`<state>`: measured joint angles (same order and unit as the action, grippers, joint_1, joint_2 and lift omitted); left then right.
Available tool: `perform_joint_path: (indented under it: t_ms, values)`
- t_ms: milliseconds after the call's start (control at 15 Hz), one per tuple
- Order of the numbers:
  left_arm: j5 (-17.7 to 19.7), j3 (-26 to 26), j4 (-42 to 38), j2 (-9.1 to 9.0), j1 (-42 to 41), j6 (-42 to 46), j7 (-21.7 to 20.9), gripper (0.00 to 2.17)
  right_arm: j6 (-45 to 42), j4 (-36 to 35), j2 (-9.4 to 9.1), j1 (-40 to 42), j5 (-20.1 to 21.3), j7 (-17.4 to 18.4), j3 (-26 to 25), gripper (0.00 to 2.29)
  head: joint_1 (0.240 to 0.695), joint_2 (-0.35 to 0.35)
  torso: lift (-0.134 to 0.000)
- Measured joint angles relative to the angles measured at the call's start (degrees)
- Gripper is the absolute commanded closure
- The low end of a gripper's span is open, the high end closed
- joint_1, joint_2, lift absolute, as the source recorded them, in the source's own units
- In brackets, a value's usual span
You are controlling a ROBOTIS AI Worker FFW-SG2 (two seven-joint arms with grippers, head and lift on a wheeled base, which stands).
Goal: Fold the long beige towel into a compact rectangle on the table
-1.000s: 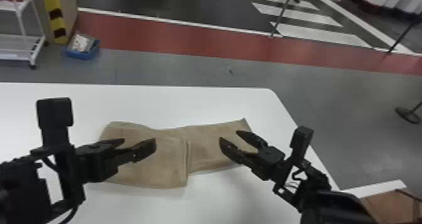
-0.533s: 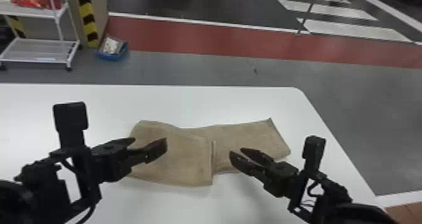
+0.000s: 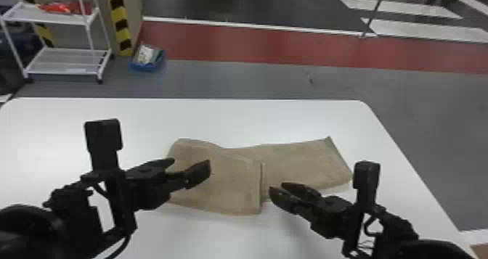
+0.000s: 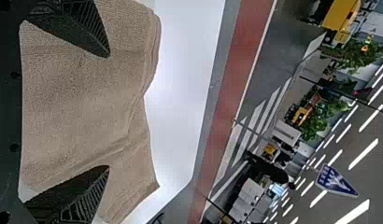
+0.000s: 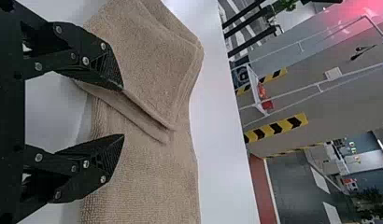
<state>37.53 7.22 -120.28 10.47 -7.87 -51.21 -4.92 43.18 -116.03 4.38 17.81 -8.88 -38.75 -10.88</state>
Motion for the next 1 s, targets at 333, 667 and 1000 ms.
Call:
perform_joint_path:
  t_ms: [333,667,1000]
  values:
    - [0.0,0.5,0.0,-0.02,-0.7,1.2,-0.3,0.03,2.2,2.5,0.00,-3.2,0.6,0.1,1.5,0.68,0.695,-0.162,-0.124]
    - [0.0,0.3,0.1,-0.01,-1.6,2.4,-1.4,0.03,5.8,3.3,-0.02,-5.1,2.2,0.7,5.3,0.68,0.695,-0.125,-0.124]
    - [0.0,-0.1,0.0,-0.01,-2.3,2.9,-1.7,0.03,7.6,3.2,0.00,-5.4,2.3,0.9,5.7,0.68,0.695,-0.117,-0.124]
